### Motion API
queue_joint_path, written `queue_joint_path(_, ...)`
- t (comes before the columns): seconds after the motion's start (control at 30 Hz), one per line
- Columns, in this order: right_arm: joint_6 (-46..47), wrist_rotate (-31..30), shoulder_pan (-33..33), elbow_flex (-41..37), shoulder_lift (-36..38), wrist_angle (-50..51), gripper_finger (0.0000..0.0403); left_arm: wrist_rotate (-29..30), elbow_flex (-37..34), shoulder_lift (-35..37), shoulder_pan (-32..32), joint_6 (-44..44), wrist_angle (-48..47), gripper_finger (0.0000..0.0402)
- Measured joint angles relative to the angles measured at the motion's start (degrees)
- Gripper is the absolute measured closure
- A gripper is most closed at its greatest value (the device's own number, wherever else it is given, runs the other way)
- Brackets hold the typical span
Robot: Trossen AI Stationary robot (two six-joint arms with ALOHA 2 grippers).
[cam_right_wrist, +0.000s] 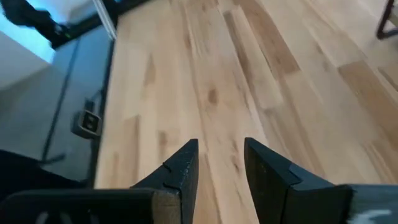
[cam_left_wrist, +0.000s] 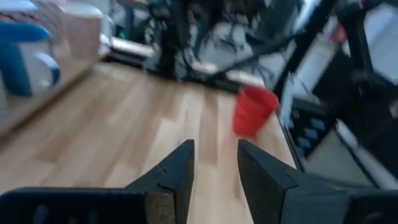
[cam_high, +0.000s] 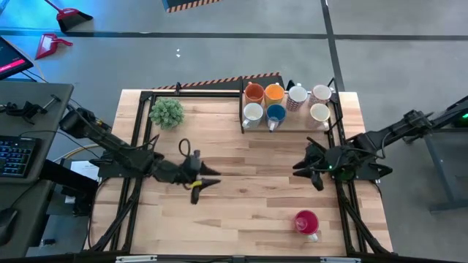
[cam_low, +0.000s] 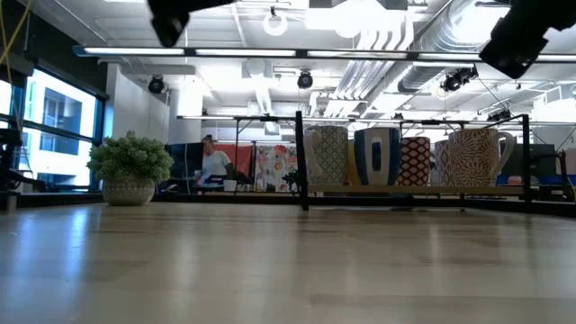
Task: Place coffee mugs
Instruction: Put the red mug on the shelf
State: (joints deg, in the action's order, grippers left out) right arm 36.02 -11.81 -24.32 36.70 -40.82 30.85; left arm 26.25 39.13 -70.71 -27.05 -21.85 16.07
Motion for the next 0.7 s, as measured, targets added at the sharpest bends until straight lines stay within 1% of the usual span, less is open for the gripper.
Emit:
queue_joint_path(0.13,-3.22,-1.40,0.60,-0.01,-0.02,1.24,0.0295,0.40,0.01,-2.45,3.86,-3.34,6.61,0.0289)
queue_joint_path(0.23,-1.00,0.35,1.06,-0.01,-0.02,1.21,0.0295,0.43,0.02,-5.16,5.95,-5.05,13.56,0.0289)
queue_joint_path(0.33,-0.90,4.91,1.07,-0.01,-0.02,1.14,0.0295,-1.79,1.20,-8.71,7.29,-3.50,18.63,0.0289)
queue_joint_path(0.43,-1.87,9.04,1.05,-0.01,-0.02,1.23,0.0295,-3.70,3.87,-12.14,7.63,0.04,18.42,0.0289)
queue_joint_path(0.5,-2.86,10.28,1.05,-0.01,-0.02,1.46,0.0295,-4.27,5.31,-13.78,7.60,2.00,18.41,0.0289)
queue_joint_path(0.57,-3.50,10.38,1.05,-0.01,-0.02,1.82,0.0295,-4.30,5.81,-14.17,7.58,2.45,17.60,0.0289)
queue_joint_path(0.63,-3.75,10.02,1.07,-0.01,0.02,3.02,0.0295,-4.30,5.92,-14.08,7.60,0.99,14.51,0.0289)
queue_joint_path(0.7,-3.07,7.80,1.05,-0.01,0.00,4.64,0.0295,-4.30,5.83,-13.83,7.60,-1.39,10.39,0.0289)
